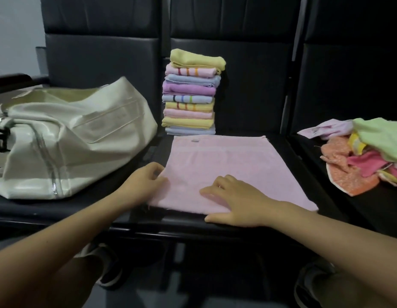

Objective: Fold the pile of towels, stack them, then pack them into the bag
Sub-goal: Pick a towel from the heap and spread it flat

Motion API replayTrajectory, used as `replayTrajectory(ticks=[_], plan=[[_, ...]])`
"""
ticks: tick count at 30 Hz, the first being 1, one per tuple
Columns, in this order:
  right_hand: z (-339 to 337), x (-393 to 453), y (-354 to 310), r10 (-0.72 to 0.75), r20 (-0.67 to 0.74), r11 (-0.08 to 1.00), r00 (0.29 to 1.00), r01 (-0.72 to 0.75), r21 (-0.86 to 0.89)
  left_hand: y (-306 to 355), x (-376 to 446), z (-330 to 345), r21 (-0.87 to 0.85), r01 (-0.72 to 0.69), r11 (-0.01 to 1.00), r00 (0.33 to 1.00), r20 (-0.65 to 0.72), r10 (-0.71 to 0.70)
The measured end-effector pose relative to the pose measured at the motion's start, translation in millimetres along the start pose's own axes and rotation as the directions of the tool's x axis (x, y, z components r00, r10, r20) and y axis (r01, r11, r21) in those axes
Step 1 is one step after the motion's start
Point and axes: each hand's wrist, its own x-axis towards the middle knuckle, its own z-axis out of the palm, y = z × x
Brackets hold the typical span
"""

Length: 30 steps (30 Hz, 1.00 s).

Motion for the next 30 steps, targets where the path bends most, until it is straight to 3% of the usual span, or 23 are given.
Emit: replayTrajectory(ticks=[5, 10, 13, 16, 19, 22, 26, 30], plan=[[15, -4, -12, -0.230, -0.231, 0.971, 0.945, 0.240, 0.014, -18, -19, -8, 0.366, -0.034, 0.930, 0.999, 0.005, 0.035], [23, -1, -22, -0.203, -0.321, 0.968, 0.925, 0.239, 0.078, -26, -36, -13, 0.472, -0.045, 0.880, 0.996, -0.051, 0.078], [22, 2, -21, -0.180, -0.292, 0.970, 0.939, 0.219, 0.107, -26, -42, -14, 0.496, -0.211, 0.842, 0.955, -0.080, 0.286], [17, 9, -20, -0.099, -0.268, 0.967, 0.958, 0.156, 0.201, -18, -40, -13, 0.480, -0.399, 0.781, 0.895, 0.017, 0.446], [8, 17, -16, 0.054, -0.210, 0.910, 0.976, 0.038, 0.413, -3, -38, -3, 0.457, -0.468, 0.757, 0.877, 0.136, 0.460], [-3, 25, -9, 0.125, -0.153, 0.847, 0.980, -0.025, 0.532, 9, -28, 10, 0.542, -0.526, 0.655, 0.844, 0.241, 0.479], [-19, 38, 3, 0.117, -0.040, 0.922, 0.992, -0.094, 0.376, 23, 9, 8, 0.521, -0.491, 0.698, 0.866, 0.210, 0.453], [-37, 46, 27, 0.227, 0.001, 0.938, 0.974, -0.219, 0.268, 41, 49, 1, 0.472, -0.455, 0.755, 0.876, 0.084, 0.475]])
